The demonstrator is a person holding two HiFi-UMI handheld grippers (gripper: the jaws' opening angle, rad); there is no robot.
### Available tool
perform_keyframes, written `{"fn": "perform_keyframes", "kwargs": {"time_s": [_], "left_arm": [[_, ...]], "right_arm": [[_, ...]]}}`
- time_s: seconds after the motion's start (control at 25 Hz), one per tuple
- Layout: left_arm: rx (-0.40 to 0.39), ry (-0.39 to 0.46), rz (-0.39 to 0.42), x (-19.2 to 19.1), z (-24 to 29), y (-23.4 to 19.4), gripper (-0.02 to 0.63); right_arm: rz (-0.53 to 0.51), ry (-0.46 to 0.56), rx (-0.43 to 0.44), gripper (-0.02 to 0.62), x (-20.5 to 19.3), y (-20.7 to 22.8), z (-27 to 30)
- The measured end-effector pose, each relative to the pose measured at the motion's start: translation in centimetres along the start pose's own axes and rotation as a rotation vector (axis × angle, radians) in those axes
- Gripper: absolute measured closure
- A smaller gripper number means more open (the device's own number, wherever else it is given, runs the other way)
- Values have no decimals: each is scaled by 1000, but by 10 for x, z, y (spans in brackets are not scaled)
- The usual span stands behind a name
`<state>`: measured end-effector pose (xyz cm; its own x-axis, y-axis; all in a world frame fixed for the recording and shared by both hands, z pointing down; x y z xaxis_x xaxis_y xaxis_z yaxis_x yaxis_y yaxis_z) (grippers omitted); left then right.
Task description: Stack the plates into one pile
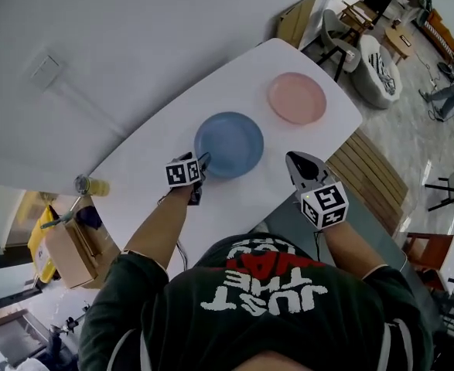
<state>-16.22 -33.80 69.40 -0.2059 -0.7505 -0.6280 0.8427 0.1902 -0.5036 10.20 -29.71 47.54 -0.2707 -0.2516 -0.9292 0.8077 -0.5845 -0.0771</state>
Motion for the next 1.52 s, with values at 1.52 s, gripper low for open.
{"fn": "perform_keyframes", "kwargs": {"time_s": [1.52], "left_arm": [[-20, 64, -257, 139, 276, 152, 543]], "right_arm": [[174, -115, -318, 588, -125, 182, -118]]}}
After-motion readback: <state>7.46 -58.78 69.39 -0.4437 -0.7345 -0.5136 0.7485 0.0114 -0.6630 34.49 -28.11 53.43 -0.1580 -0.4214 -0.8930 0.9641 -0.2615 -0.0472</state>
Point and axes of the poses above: the fingertips, and each gripper's own axes: z forward along the fingers, y to its right, x out of its top, the point moved 2 cm from there along -z, backward along the fingers, and after that the axes turned 8 degrees about -x, right-handed, at the moved point
